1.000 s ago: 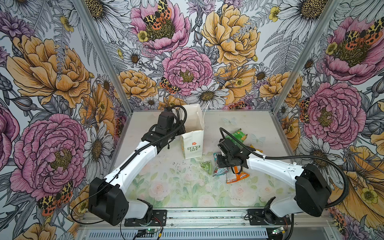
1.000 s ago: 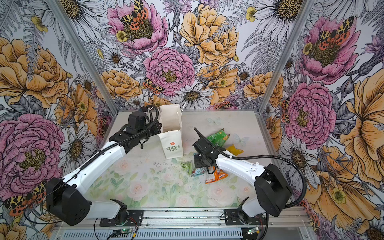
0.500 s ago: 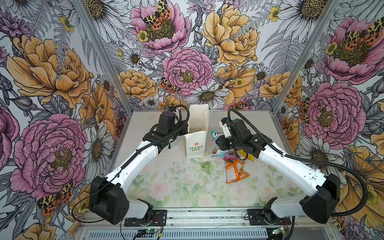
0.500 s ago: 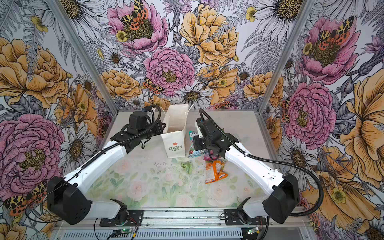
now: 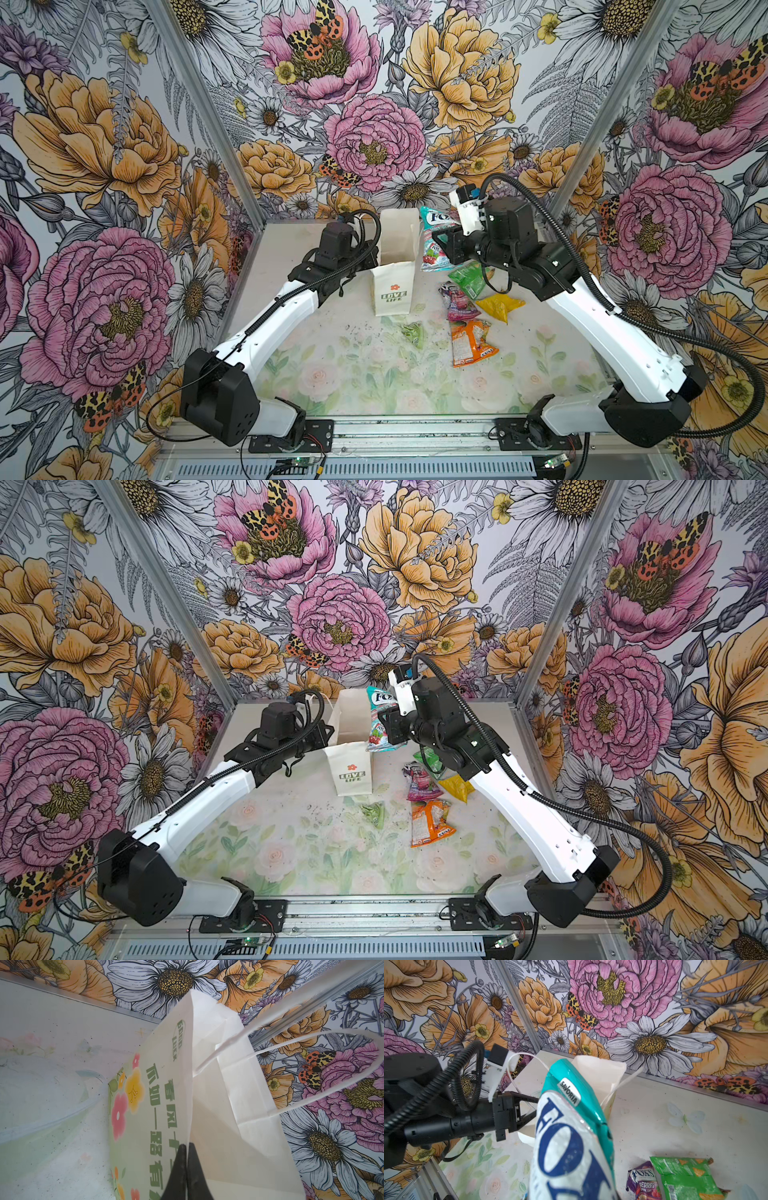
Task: Place the snacks into the paper bag
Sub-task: 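Lift the teal FOX'S bag and carry it over the paper bag opening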
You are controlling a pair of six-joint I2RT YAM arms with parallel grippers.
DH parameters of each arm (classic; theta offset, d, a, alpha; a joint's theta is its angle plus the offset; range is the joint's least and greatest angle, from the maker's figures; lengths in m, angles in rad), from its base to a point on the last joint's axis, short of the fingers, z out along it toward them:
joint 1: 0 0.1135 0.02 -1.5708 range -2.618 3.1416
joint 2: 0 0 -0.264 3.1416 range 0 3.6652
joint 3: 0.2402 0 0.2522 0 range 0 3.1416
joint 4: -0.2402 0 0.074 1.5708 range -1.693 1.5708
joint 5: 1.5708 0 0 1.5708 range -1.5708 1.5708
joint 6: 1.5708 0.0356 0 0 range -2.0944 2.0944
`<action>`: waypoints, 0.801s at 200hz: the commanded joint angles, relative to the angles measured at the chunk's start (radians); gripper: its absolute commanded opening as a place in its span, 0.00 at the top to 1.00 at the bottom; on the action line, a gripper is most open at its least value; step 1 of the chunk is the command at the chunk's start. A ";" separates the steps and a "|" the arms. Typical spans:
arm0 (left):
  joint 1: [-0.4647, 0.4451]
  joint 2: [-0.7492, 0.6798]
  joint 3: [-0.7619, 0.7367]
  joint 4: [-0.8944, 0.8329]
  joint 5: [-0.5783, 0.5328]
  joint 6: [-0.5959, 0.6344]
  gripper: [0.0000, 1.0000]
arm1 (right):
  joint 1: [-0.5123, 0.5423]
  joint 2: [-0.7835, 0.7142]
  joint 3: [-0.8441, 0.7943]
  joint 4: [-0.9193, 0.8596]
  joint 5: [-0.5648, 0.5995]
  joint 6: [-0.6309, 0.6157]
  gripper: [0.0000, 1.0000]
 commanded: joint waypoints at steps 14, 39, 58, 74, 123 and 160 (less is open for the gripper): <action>-0.013 0.004 -0.013 0.057 0.008 -0.026 1.00 | -0.008 0.075 0.145 0.033 -0.027 -0.032 0.91; -0.016 0.001 -0.019 0.065 0.003 -0.036 1.00 | -0.008 0.135 0.197 0.074 -0.052 -0.023 0.93; -0.017 0.001 -0.021 0.069 0.001 -0.039 1.00 | -0.007 0.176 0.214 0.122 -0.070 -0.010 0.93; -0.018 -0.001 -0.020 0.070 0.001 -0.039 1.00 | -0.007 0.203 0.219 0.162 -0.078 0.001 0.94; -0.022 -0.012 -0.026 0.078 -0.009 -0.046 1.00 | -0.007 0.271 0.223 0.260 -0.073 0.023 0.94; -0.025 -0.015 -0.031 0.084 -0.013 -0.051 1.00 | -0.007 0.314 0.223 0.302 -0.062 0.031 0.94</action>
